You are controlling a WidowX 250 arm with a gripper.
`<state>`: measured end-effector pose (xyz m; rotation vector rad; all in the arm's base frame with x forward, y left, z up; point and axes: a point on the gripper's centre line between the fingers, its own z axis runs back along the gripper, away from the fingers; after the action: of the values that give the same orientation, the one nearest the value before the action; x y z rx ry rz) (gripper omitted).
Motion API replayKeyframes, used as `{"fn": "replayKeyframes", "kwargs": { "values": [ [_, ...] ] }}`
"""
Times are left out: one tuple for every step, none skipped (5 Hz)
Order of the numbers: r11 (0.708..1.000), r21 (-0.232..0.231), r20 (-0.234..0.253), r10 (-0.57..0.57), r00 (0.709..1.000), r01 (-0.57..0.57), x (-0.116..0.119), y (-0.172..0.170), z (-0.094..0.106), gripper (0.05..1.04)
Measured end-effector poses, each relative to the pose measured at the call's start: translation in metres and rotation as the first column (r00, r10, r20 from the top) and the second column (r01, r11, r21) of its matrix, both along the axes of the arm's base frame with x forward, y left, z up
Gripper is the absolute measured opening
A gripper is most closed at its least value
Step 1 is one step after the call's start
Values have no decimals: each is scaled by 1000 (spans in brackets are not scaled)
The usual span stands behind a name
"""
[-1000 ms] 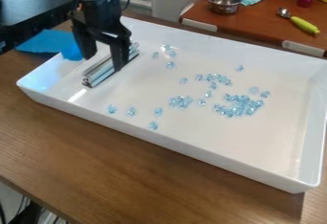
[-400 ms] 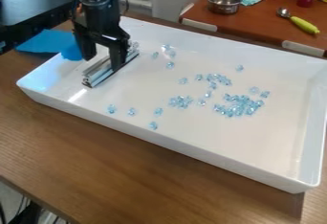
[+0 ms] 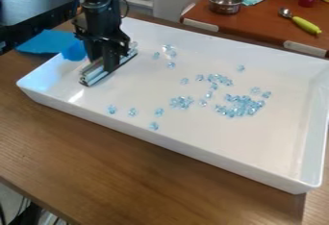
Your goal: Sweep into pile
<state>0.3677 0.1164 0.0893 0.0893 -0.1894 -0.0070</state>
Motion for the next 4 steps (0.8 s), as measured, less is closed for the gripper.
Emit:
{"fn": "replayKeyframes", "kwargs": {
  "values": [
    [999, -14, -16, 39, 999, -39, 11, 3, 1, 364],
    [995, -29, -29, 100, 995, -100, 27, 7, 3, 364],
    [990, -38, -36, 137, 990, -138, 42, 6, 4, 364],
    [992, -60, -36, 113, 993, -115, 45, -3, 4, 364]
  ]
}}
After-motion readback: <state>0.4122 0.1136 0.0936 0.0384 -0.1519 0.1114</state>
